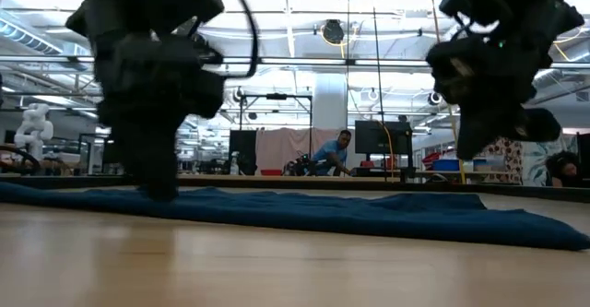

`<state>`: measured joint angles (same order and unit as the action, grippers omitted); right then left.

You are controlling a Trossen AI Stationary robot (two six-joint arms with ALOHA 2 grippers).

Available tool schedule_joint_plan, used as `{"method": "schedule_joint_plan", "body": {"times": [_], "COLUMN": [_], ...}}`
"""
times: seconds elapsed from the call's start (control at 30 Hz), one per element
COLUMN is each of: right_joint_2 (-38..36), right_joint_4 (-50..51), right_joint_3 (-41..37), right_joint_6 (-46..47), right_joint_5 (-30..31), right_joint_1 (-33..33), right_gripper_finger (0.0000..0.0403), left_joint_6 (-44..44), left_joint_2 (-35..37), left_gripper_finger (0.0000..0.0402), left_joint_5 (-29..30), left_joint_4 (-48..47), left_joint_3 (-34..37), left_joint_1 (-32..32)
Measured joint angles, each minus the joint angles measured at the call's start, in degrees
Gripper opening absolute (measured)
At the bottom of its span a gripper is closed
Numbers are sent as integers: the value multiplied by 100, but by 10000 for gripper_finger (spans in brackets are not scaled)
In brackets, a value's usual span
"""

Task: Roll towel
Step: Roll the dark blue towel

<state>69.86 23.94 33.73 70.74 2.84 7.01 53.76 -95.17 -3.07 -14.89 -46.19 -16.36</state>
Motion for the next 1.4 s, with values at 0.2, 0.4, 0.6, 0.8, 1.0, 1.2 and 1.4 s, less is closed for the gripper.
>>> {"method": "schedule_joint_plan", "body": {"times": [0.2, 0.4, 0.6, 0.8, 1.0, 1.2, 1.4], "right_joint_2": [640, 1397, 1481, 1557, 1740, 1614, 1620], "right_joint_4": [-787, -1158, -1281, -1280, -1328, -248, 186], "right_joint_3": [-92, -88, -46, 260, 608, 922, 961], "right_joint_6": [-27, 435, 1130, 2260, 2765, 2347, 1669], "right_joint_5": [27, -124, -616, -541, -160, 194, 170], "right_joint_1": [-2, 61, 473, 1086, 1342, 1270, 1092], "right_gripper_finger": [6, 6, 6, 6, 6, 6, 6], "left_joint_6": [-287, -906, -2016, -3647, -4769, -5423, -4275], "left_joint_2": [-184, -188, -194, -199, -220, -246, -228], "left_gripper_finger": [131, 131, 131, 131, 132, 132, 132], "left_joint_5": [53, 26, 210, 699, 1288, 1169, 170], "left_joint_4": [6, -151, -359, -339, -374, -1294, -1529], "left_joint_3": [-31, -31, -21, -26, -177, -855, -1665], "left_joint_1": [21, 199, 539, 1080, 1706, 1962, 1827]}}
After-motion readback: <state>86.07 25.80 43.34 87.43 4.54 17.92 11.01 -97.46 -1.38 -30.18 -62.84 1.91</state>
